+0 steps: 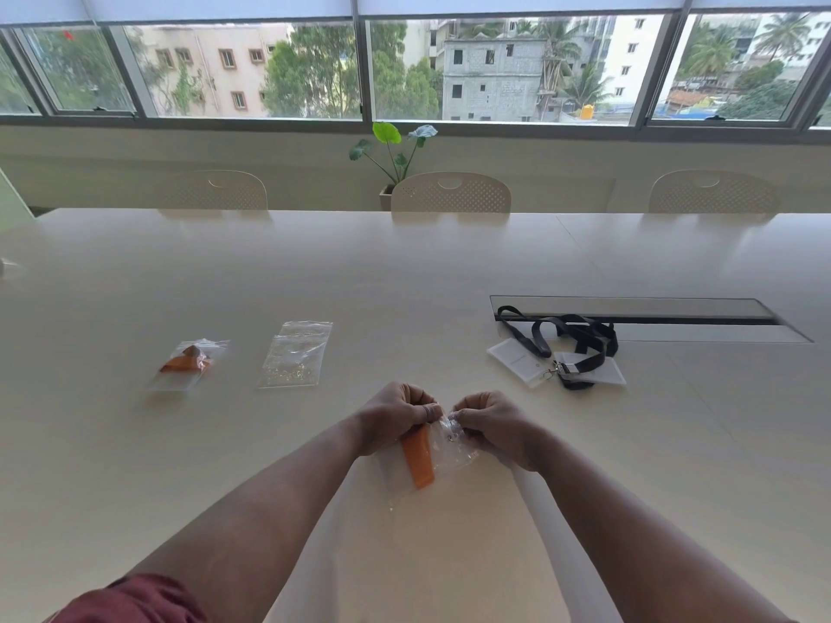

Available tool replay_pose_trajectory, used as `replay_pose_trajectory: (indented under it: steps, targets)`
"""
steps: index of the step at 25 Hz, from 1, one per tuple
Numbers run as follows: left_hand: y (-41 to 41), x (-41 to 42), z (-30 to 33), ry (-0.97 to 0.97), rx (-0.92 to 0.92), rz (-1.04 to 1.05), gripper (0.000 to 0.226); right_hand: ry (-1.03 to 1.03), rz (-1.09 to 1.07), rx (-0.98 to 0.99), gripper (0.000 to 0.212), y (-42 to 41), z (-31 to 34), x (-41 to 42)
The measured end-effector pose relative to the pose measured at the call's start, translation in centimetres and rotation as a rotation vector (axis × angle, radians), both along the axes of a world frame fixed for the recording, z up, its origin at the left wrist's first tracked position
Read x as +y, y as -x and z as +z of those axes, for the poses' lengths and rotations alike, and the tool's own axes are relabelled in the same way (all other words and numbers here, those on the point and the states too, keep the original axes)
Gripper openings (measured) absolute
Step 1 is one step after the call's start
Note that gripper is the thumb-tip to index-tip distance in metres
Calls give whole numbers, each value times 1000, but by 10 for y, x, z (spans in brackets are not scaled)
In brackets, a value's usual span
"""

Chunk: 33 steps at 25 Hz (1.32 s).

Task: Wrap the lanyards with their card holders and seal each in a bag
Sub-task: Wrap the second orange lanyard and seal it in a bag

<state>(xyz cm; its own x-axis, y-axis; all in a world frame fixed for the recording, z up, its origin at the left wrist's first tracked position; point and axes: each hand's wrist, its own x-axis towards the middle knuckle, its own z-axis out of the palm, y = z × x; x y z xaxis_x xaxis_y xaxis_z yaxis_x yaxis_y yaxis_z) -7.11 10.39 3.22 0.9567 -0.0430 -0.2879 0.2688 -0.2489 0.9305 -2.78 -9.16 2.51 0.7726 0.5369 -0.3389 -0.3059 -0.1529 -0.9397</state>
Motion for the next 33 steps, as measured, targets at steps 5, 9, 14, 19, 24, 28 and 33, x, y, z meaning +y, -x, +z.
replay_pose_trajectory:
  steps: [5,9,14,19,24,28,33]
  targets:
    - [0,0,-3,-21,-16,4,11,-4,-5,3,20,2,2,0]
    - [2,-2,-3,-22,-27,14,11,-8,5,6,19,3,5,-1]
    - [4,-4,-3,-23,-44,20,11,-14,7,2,21,7,8,0]
    - [4,-4,-3,-2,-40,28,8,-12,-33,39,21,8,13,1]
    - [2,-1,-3,30,-13,-17,9,-3,12,13,23,8,11,1]
    - [2,0,-4,30,-15,-30,9,18,31,-22,18,6,9,1]
    - [2,2,-5,36,-22,-44,10,27,28,-29,16,6,8,1]
